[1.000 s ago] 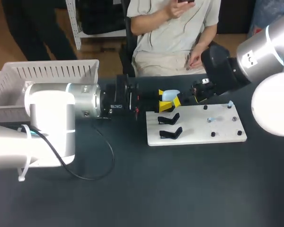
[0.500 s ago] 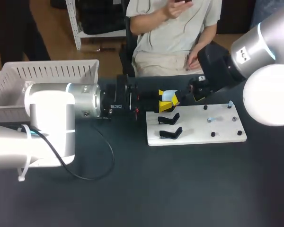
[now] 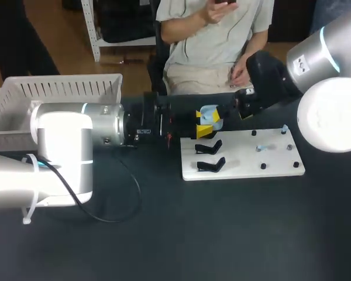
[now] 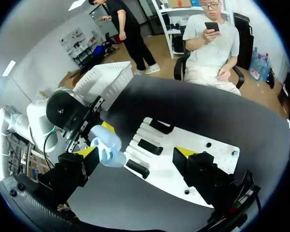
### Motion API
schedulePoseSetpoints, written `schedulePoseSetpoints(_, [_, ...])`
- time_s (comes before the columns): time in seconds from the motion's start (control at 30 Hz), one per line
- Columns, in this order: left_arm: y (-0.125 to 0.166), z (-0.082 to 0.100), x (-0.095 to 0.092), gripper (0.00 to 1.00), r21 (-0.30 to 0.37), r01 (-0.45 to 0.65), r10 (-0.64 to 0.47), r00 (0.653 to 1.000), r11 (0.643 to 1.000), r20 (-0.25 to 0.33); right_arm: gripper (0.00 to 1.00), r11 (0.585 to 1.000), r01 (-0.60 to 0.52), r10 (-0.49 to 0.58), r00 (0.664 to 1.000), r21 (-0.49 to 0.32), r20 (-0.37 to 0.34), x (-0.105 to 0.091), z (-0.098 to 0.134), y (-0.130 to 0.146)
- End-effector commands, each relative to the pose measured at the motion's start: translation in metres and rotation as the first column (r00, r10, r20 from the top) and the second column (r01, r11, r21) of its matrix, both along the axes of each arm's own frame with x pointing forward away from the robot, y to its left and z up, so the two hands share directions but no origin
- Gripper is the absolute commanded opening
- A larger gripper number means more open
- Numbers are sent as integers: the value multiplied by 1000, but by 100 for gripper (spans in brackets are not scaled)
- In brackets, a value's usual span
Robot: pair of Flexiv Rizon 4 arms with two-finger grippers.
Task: Pick up each earbud case from the left stands, insert the matching earbuds, close the lid, and place the case in the box.
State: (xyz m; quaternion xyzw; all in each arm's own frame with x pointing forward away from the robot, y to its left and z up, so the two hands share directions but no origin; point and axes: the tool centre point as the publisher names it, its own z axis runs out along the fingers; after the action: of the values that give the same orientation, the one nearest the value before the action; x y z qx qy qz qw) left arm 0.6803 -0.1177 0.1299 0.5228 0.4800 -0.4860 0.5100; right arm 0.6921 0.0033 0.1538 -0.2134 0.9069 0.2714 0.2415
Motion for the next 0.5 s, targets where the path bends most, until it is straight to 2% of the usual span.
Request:
schedulePoseSetpoints(0.03, [0, 0, -2, 0, -2, -9, 9, 1000, 1000, 4, 100, 999, 30, -31, 998, 28, 48, -10, 17, -13])
schedulePoseSetpoints(0.13, [0, 0, -2, 0, -2, -9, 9, 1000, 1000, 4, 100, 999, 43, -45, 997, 31, 64, -11, 27, -23])
schedulePoseSetpoints(0.23, [0, 0, -2, 0, -2, -9, 9, 1000, 1000, 4, 100, 999, 41, -40, 998, -21, 43, -9, 27, -37])
schedulePoseSetpoints(0.27, [0, 0, -2, 0, -2, -9, 9, 1000, 1000, 4, 100, 994, 77, -74, 996, -76, 53, -7, 25, -42])
schedulePoseSetpoints(0.37, [0, 0, -2, 0, -2, -9, 9, 1000, 1000, 4, 100, 981, 90, -82, 995, -172, 52, -5, 24, -58])
schedulePoseSetpoints(0.5, [0, 0, -2, 0, -2, -9, 9, 1000, 1000, 4, 100, 928, 136, -123, 991, -348, 59, 0, 18, -79])
